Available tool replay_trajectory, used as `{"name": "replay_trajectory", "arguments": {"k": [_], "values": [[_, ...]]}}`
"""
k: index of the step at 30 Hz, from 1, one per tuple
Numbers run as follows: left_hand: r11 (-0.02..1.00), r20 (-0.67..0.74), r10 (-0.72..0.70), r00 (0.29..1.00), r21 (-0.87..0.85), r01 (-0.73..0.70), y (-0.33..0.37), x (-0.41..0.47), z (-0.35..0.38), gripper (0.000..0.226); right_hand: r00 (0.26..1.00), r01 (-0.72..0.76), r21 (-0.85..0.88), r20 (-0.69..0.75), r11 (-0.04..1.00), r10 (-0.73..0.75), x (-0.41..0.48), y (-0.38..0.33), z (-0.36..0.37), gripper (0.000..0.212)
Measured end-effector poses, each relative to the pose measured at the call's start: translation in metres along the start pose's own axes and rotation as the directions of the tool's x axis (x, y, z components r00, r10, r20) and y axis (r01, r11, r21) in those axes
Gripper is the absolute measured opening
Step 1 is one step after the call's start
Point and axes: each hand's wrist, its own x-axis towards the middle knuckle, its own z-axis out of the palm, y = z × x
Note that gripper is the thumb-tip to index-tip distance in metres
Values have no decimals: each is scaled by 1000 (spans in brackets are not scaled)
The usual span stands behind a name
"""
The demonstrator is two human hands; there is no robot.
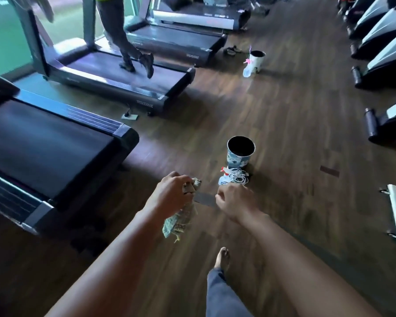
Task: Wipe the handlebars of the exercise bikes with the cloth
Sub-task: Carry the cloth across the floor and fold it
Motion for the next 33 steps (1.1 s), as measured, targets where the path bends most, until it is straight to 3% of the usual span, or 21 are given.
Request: {"name": "replay_trajectory", "arguments": {"k": [17, 24, 28, 31, 33], "values": [[999, 1, -29, 1000, -38, 29, -5, 339, -23, 40, 998, 53, 19, 45, 998, -54, 320, 46, -63, 27], [993, 78, 110, 991, -52, -106, -36, 469, -37, 40, 992, -114, 108, -31, 988, 118, 422, 37, -69, 26], [971, 139, 231, 963, -100, -218, -44, 535, -52, 39, 960, -254, 255, -54, 933, 276, 467, 16, -78, 31], [939, 172, 335, 926, -149, -311, -45, 578, -61, 41, 911, -319, 464, -91, 826, 403, 497, 5, -82, 30], [917, 196, 386, 902, -192, -350, -43, 605, -64, 42, 857, -325, 645, -110, 692, 504, 515, 2, -87, 22]]}}
